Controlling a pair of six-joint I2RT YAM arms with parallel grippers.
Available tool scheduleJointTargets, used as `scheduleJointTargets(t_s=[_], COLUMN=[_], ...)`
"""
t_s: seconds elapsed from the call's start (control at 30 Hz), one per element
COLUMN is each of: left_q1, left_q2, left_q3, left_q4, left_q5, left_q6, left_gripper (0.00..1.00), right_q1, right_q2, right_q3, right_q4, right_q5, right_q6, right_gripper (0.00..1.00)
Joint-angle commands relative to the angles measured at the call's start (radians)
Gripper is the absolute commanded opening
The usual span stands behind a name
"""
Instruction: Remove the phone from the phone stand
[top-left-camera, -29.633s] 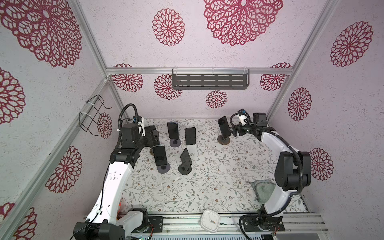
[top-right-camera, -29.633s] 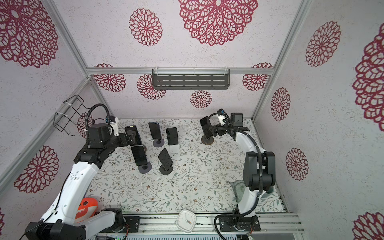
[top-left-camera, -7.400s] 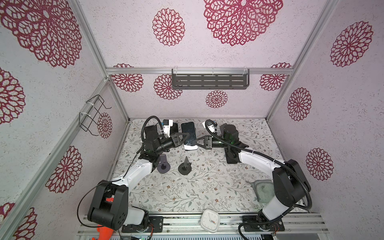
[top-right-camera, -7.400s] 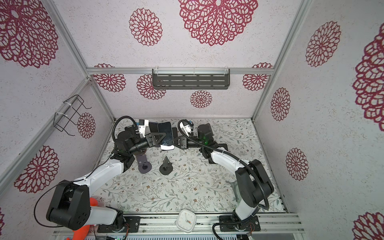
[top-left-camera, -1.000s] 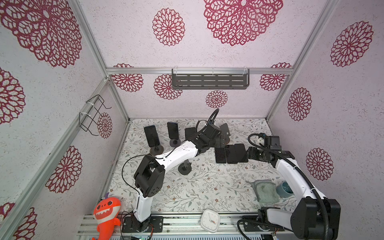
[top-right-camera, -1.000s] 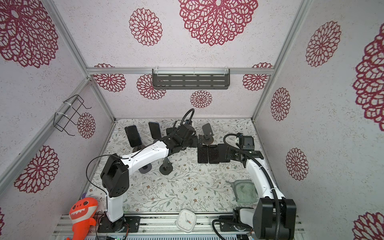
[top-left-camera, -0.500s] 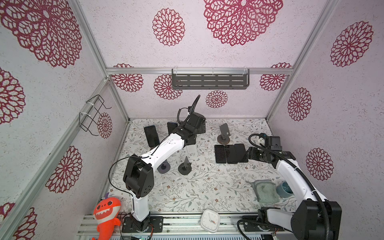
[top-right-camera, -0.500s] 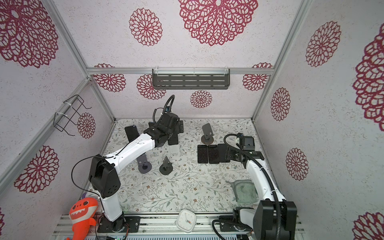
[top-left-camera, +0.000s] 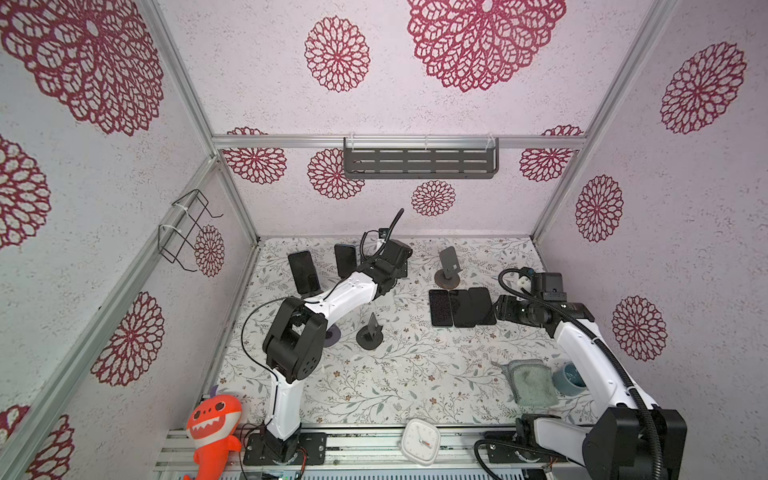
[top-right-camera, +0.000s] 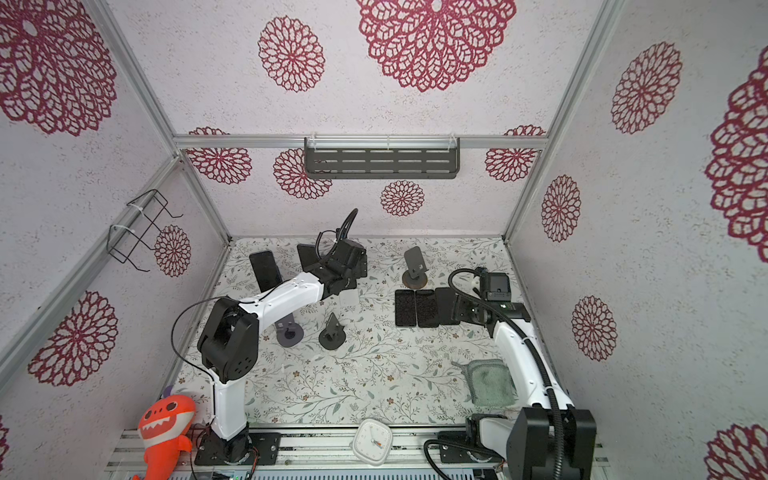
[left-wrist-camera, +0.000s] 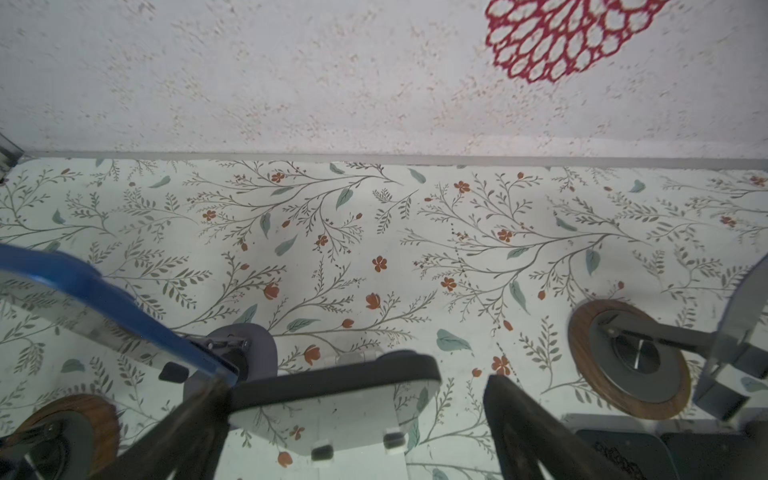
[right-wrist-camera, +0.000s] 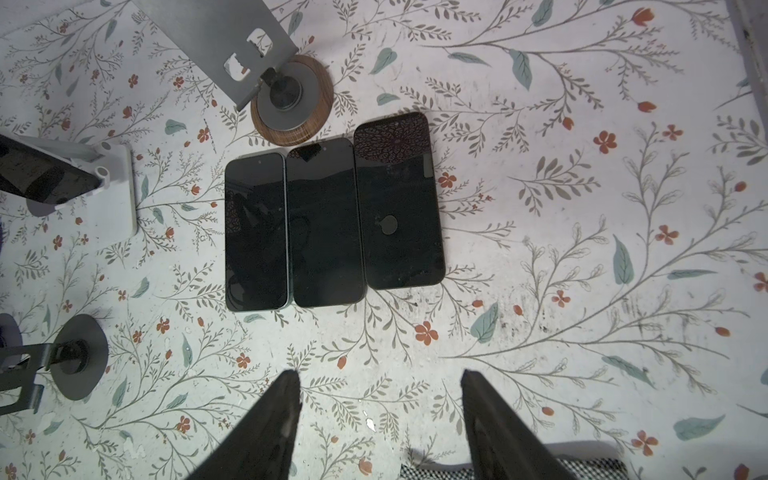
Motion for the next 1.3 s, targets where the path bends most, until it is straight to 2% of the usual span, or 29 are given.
scheduleJointTargets(t_s=[0.0,0.53,0.9,1.27], left_q1=[0.004,0.019,0.029,0.031], left_q2=[0.001,0.049,0.058,0.065], left_q3=[-0.023,-0.042,-0.041,-0.021], left_q4=[0.073,0.096,0.087,0.065], left_q5=[-0.022,-0.007,-0.03,-0.036], left_q6=[-0.013,-0.043,-0.04,-0.024], left_gripper=[0.98,0.99,0.82,0.69], right_q1=[-0.002,-0.003,-0.002,-0.002], right_q2=[-0.029,-0.034,-0.027,-0.022], right_q3=[0.025,0.025,0.029,0.04], right_q4=[-0.015,-0.024,-0.027,-0.031], right_q5=[0.003,0.008,0.007,0.003], right_q6=[-0.002,-0.011,-0.023,-0.027], right_gripper=[0.65,0.65,0.65,0.65])
